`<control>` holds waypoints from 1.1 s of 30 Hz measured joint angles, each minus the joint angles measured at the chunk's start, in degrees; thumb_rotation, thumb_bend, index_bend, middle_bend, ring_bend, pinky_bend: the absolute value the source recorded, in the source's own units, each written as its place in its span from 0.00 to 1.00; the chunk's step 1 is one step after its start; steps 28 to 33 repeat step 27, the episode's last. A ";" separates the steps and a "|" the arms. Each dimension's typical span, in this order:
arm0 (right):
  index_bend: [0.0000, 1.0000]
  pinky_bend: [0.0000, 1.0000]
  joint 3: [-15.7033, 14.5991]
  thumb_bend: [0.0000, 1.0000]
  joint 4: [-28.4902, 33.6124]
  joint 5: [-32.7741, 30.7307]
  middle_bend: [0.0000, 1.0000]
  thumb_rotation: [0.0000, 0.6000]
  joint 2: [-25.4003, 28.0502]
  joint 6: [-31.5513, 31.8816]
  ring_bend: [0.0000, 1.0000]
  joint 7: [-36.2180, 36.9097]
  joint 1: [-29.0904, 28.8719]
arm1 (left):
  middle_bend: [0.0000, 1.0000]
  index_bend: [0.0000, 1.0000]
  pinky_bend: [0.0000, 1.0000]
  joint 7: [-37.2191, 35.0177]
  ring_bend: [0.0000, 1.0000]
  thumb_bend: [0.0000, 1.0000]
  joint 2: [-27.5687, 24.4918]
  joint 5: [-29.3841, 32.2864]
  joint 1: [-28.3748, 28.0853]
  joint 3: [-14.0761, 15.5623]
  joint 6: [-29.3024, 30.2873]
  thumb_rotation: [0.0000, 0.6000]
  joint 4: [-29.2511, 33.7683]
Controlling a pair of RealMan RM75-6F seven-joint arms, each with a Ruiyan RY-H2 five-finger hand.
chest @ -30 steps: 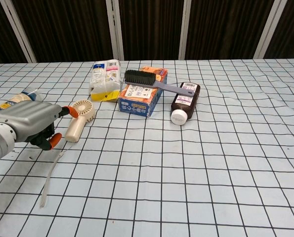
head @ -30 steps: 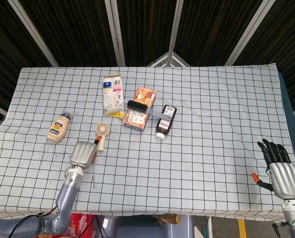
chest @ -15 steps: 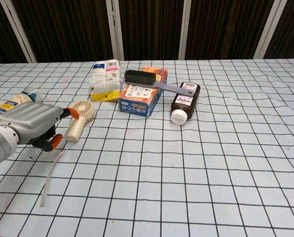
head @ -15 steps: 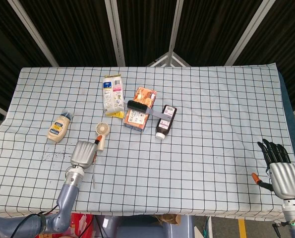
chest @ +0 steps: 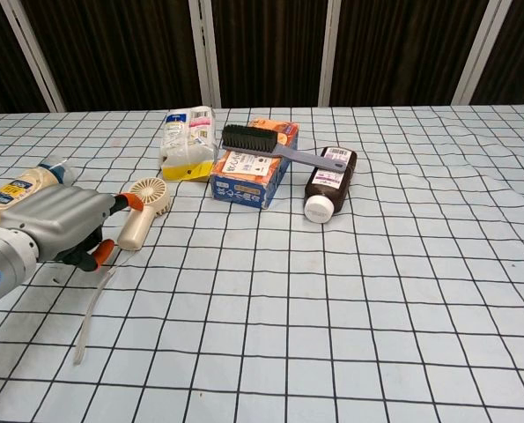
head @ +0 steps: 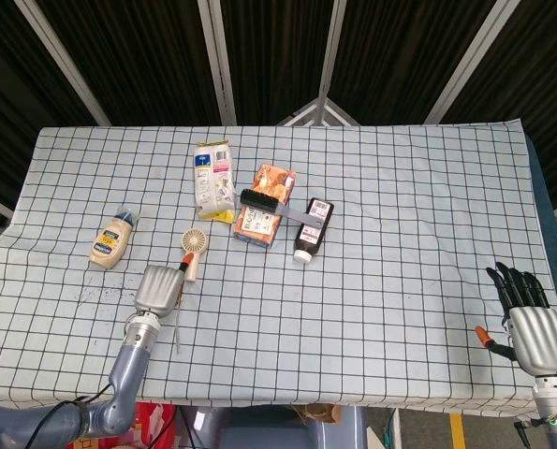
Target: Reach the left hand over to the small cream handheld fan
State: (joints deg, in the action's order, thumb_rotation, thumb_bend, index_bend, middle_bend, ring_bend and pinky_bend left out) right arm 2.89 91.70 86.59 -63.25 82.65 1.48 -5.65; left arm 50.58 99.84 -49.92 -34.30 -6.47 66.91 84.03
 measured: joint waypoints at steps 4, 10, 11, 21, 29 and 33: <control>0.04 0.00 0.01 0.28 -0.01 0.01 0.00 1.00 -0.02 0.04 0.00 -0.11 0.01 | 0.80 0.12 0.66 -2.14 0.55 0.64 -0.58 -1.59 0.27 -0.68 1.29 1.00 1.23; 0.04 0.00 0.02 0.28 -0.05 0.00 0.00 1.00 -0.07 0.06 0.00 -0.13 0.01 | 0.32 0.00 0.28 -8.29 0.22 0.36 -2.97 -8.03 1.55 -1.77 5.59 1.00 5.70; 0.04 0.00 0.02 0.28 -0.06 0.01 0.00 1.00 -0.08 0.07 0.00 -0.12 0.00 | 0.26 0.00 0.22 -9.51 0.18 0.33 -3.87 -9.59 1.99 -1.79 6.58 1.00 6.88; 0.04 0.00 0.03 0.28 -0.12 0.07 0.00 1.00 -0.19 0.21 0.00 -0.58 0.03 | 0.01 0.00 0.00 -18.01 0.00 0.18 -14.89 -20.57 8.93 2.20 15.70 1.00 14.91; 0.04 0.00 0.08 0.28 0.05 0.02 0.00 1.00 -0.34 0.31 0.00 -1.22 0.03 | 0.00 0.00 0.00 -21.94 0.00 0.13 -22.38 -25.58 15.29 8.32 20.47 1.00 16.32; 0.04 0.00 0.08 0.28 0.05 0.02 0.00 1.00 -0.34 0.31 0.00 -1.22 0.03 | 0.00 0.00 0.00 -21.94 0.00 0.13 -22.38 -25.58 15.29 8.32 20.47 1.00 16.32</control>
